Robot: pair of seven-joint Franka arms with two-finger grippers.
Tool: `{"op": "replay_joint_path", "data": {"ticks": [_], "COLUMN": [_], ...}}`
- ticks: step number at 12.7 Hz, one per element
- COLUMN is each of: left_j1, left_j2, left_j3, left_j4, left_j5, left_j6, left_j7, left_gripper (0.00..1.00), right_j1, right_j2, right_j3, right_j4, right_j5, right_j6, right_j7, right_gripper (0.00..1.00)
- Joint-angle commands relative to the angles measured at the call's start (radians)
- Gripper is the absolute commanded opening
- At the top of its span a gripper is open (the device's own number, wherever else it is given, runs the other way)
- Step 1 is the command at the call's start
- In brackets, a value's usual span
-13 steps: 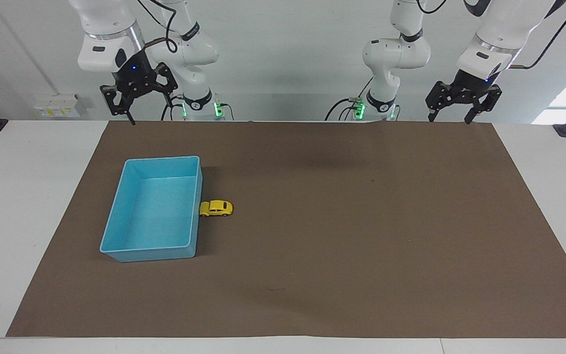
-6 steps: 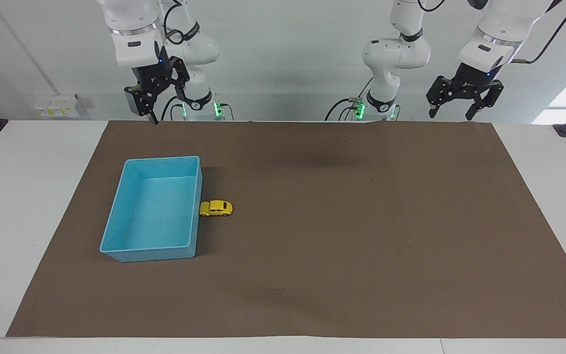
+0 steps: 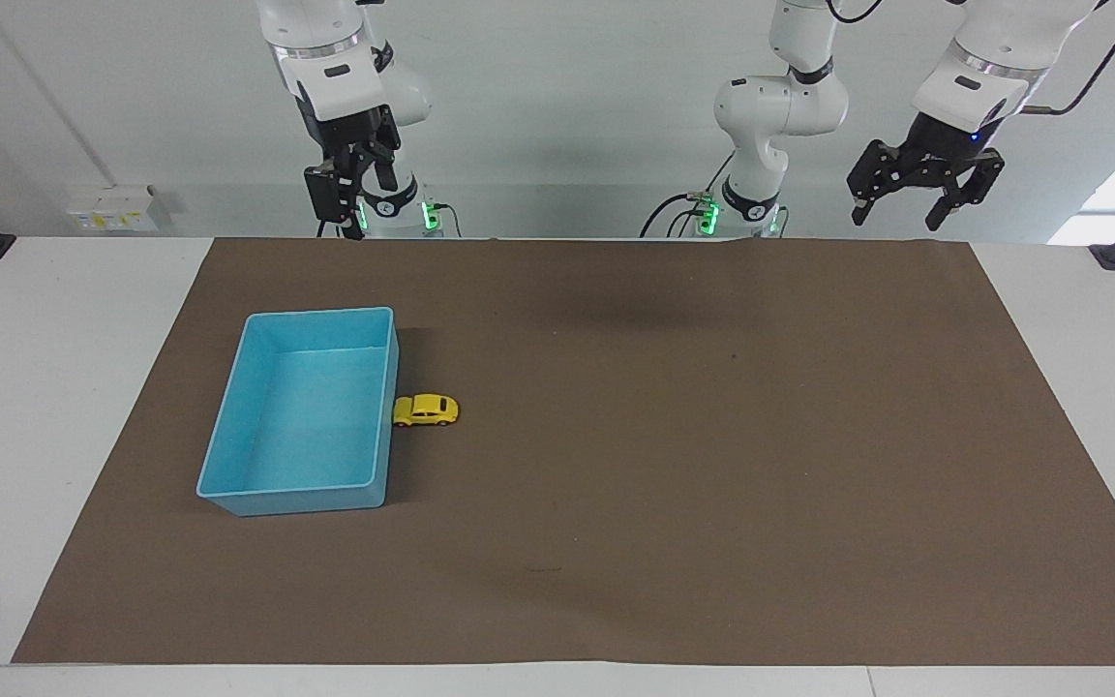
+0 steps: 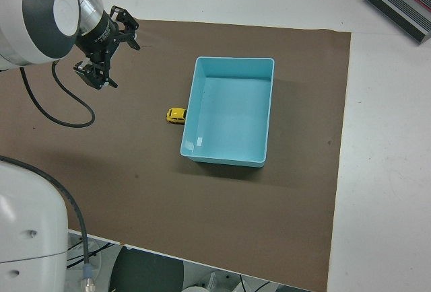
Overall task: Wind up and store yellow beetle car
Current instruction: 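Move the right gripper over the light-blue box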
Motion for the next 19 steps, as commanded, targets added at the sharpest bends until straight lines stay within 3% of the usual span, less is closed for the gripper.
{"op": "replay_joint_path", "data": {"ticks": [1, 8, 19], "left_j1": [0.018, 0.028, 0.036], "left_j2": [0.009, 0.011, 0.015], "left_j3": [-0.007, -0.007, -0.007], "left_j4": [0.021, 0.029, 0.023], "left_j5": [-0.017, -0.017, -0.01], "left_j6": [-0.029, -0.035, -0.054], "left_j7": [0.015, 0.01, 0.018], "left_gripper": [1.0, 1.0, 1.0], "right_j1": [-0.006, -0.012, -0.024], "right_j2": [-0.02, -0.003, 0.035], "right_j3": [0.01, 0.01, 0.01], "right_j4": [-0.035, -0.078, -0.163], "right_j5": [-0.002, 0.013, 0.013], "right_j6": [0.026, 0.029, 0.13], "right_j7": [-0.125, -0.349, -0.403], "right_gripper": [1.0, 1.0, 1.0]}}
